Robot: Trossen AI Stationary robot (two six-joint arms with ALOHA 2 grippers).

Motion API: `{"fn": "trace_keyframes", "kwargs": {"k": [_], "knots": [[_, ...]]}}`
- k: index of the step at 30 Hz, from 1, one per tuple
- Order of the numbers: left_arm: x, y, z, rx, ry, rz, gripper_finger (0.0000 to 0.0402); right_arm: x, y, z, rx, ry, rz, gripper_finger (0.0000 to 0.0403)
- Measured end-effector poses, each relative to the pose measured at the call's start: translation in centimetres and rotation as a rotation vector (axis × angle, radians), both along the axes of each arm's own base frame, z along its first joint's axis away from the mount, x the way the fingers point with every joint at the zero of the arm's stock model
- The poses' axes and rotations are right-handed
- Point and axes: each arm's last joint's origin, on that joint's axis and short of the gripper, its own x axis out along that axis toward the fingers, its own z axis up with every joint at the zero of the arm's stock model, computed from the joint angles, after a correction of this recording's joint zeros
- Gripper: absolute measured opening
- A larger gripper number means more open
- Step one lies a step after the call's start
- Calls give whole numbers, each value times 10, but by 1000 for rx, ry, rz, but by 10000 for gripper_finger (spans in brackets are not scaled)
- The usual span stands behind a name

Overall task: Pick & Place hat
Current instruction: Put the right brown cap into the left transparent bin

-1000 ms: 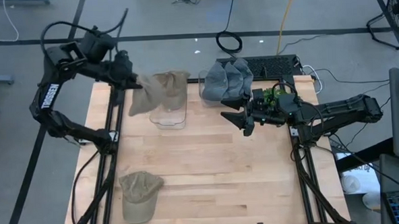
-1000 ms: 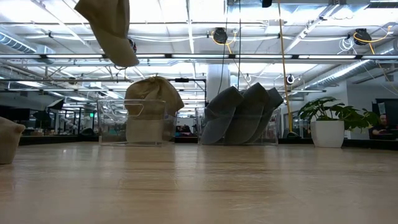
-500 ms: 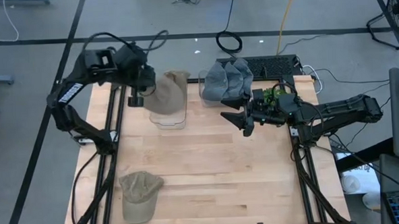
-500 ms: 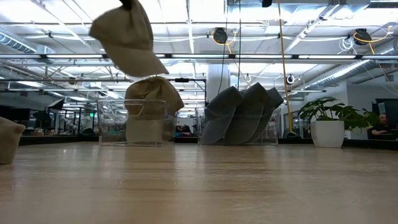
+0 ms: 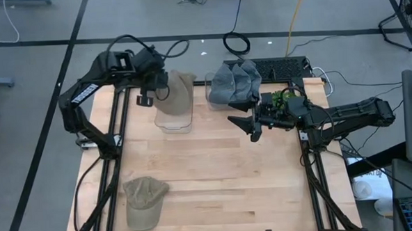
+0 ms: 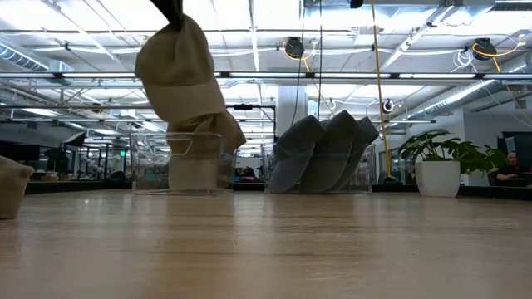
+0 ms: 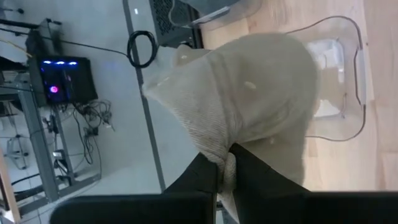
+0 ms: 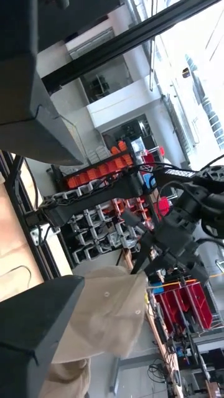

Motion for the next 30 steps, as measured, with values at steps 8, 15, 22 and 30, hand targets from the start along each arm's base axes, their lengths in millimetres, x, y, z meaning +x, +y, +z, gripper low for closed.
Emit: {"fn": "trace_keyframes", "kwargs": {"k": [8, 15, 22, 30], "knots": [[18, 7, -13, 1, 84, -49, 24, 0, 0, 0, 0, 0, 0, 288], [34, 13, -26, -9, 143, -67, 24, 0, 0, 0, -10, 2, -2, 288], [45, 18, -48, -28, 224, -45, 24, 0, 0, 0, -30, 5, -5, 288], [44, 26, -104, -26, 262, -16, 24, 0, 0, 0, -30, 6, -5, 288]]}}
